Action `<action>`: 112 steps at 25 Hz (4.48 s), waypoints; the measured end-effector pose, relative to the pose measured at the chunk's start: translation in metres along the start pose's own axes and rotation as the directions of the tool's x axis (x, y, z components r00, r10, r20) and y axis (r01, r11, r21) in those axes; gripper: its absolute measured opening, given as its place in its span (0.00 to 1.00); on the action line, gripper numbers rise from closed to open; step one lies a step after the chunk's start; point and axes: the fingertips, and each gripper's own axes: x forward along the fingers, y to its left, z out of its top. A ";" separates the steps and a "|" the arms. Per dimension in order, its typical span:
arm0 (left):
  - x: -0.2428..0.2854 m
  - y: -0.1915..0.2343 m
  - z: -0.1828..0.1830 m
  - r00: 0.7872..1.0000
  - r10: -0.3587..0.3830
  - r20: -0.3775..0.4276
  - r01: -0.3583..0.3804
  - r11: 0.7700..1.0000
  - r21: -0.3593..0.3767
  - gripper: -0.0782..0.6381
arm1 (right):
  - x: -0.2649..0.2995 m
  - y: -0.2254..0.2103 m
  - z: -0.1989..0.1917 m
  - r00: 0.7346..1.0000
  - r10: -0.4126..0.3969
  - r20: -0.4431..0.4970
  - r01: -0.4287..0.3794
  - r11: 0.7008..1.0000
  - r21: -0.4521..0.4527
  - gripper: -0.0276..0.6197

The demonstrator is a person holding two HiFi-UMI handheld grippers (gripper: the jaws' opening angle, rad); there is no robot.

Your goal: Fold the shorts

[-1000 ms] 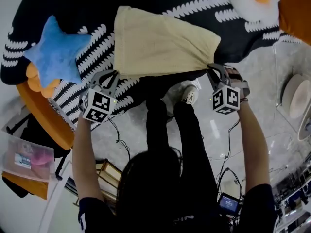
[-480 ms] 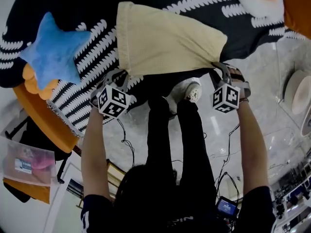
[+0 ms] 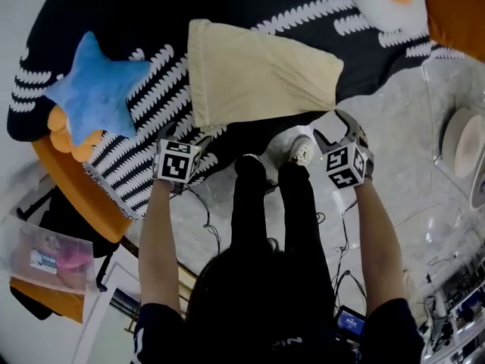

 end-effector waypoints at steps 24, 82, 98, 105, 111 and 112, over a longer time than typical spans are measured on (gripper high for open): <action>-0.072 -0.103 0.182 0.925 -0.370 0.089 0.302 0.855 0.421 0.71 | -0.104 0.000 0.011 0.911 -0.402 0.095 0.096 0.429 0.898 0.38; 0.016 -0.242 0.301 0.802 -0.002 -0.597 0.549 -0.388 0.740 0.20 | -0.007 -0.051 0.048 0.791 0.308 0.528 -0.563 0.705 0.432 0.19; -0.008 -0.263 0.340 0.781 -0.026 -0.624 0.538 -0.481 0.692 0.20 | -0.015 -0.089 0.059 0.717 0.444 0.537 -0.659 0.684 0.314 0.19; 0.017 -0.295 0.415 0.893 -0.186 -0.409 0.342 -0.310 0.887 0.20 | -0.051 -0.173 0.032 0.714 0.155 0.682 -0.610 0.616 0.499 0.18; 0.005 -0.329 0.467 0.916 -0.263 -0.304 0.245 -0.234 0.941 0.21 | -0.085 -0.237 0.018 0.830 -0.038 0.557 -0.340 0.757 0.558 0.18; 0.002 -0.328 0.469 0.912 -0.269 -0.308 0.255 -0.216 0.943 0.21 | -0.089 -0.239 0.022 0.843 -0.047 0.535 -0.302 0.782 0.545 0.18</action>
